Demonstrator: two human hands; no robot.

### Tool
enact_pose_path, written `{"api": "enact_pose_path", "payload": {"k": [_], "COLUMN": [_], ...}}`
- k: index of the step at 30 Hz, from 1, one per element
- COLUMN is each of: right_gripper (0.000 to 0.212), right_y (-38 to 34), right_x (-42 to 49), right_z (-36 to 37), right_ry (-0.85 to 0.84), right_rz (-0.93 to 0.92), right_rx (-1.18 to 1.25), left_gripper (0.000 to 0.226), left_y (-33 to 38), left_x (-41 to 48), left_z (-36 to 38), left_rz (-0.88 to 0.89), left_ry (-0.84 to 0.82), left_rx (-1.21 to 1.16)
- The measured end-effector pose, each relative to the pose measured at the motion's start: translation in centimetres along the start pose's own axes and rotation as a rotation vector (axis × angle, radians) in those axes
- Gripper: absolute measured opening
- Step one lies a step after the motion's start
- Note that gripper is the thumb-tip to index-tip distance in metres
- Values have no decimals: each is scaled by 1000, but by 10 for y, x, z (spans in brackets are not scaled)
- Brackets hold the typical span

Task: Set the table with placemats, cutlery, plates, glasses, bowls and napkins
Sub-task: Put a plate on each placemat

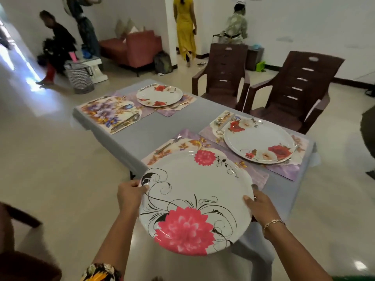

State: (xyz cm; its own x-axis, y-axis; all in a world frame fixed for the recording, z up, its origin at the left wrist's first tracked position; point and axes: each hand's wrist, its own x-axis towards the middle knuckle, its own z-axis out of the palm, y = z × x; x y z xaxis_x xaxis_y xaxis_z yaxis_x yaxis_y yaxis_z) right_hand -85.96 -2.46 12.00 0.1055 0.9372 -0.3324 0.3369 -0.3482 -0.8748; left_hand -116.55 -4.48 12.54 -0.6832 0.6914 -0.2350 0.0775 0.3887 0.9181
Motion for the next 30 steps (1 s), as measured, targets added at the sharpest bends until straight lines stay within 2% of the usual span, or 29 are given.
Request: {"api": "enact_pose_path", "payload": {"k": [6, 10, 13, 14, 16, 17, 19, 21, 27, 30], "right_gripper": [19, 22, 13, 3, 29, 27, 7, 22, 16, 24], "right_y": [-1, -7, -14, -17, -14, -15, -15, -15, -16, -13], "right_x": [32, 54, 63, 67, 79, 84, 93, 100, 110, 109], "right_z": [41, 66, 79, 82, 84, 85, 87, 86, 93, 97], "right_ry": [244, 442, 538, 550, 572, 584, 603, 604, 578, 565], "right_rz": [132, 240, 281, 295, 325, 330, 348, 356, 357, 378], "right_rx": [-57, -135, -180, -185, -221, -215, -217, -240, -244, -276], "left_gripper": [22, 25, 22, 21, 20, 20, 20, 19, 18, 18], "left_y": [21, 30, 34, 35, 39, 39, 41, 40, 34, 32], "left_x": [80, 125, 149, 155, 167, 172, 180, 186, 204, 206], "left_z": [22, 39, 55, 62, 75, 82, 95, 106, 123, 126], "left_rz": [27, 50, 82, 102, 139, 154, 180, 193, 180, 150], "left_ry": [-164, -278, -338, -354, -379, -391, -404, -410, -420, -406], "left_rx": [68, 198, 300, 335, 381, 397, 426, 454, 523, 528]}}
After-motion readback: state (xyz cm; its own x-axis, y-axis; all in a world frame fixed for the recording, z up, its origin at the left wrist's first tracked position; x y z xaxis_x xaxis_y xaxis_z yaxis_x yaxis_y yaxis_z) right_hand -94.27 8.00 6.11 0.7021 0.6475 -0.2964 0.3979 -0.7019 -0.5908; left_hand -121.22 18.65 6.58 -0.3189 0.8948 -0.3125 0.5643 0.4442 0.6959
